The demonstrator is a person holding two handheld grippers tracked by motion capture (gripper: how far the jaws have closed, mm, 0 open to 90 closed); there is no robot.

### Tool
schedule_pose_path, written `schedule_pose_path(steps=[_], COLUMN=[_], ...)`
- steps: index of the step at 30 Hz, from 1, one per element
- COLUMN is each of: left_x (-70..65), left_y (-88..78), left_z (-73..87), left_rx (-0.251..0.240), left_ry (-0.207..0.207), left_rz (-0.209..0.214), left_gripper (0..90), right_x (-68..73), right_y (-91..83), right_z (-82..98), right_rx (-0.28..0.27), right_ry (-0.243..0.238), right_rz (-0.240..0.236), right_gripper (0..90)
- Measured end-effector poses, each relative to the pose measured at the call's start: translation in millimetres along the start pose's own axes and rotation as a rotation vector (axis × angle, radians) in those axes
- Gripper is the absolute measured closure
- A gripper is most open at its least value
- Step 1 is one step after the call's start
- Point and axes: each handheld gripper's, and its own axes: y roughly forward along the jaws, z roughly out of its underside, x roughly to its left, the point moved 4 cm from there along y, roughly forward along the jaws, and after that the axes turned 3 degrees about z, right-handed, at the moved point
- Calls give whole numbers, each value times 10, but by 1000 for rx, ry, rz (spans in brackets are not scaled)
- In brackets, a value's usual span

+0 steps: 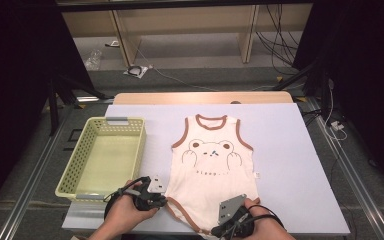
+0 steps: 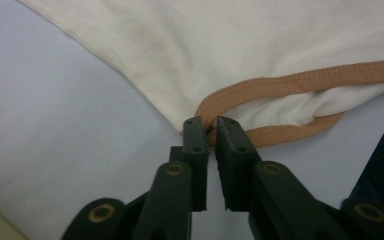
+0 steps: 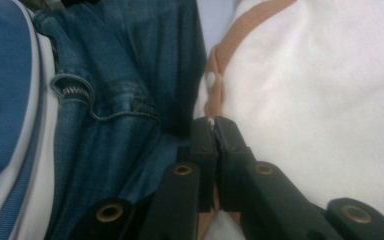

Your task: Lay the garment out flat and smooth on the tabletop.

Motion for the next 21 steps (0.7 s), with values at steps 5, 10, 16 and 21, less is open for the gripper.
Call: schedule_pose_path(steps=[5, 10, 16, 21], left_x=[56, 131, 166, 170], left_y=[-77, -76, -31, 12], left_z=[-52, -124, -191, -260], left_rx=[-88, -204, -291, -332], left_ry=[-41, -99, -137, -145], left_rz=[12, 38, 48, 48], left_gripper=[596, 466, 321, 261], right_x=[-31, -170, -403, -600], right_y=[-50, -132, -252, -340], right_z=[-18, -30, -7, 33], right_rx=[-49, -131, -249, -330], right_ry=[33, 96, 207, 294], right_rz=[1, 70, 192, 297], right_gripper=[806, 716, 636, 593])
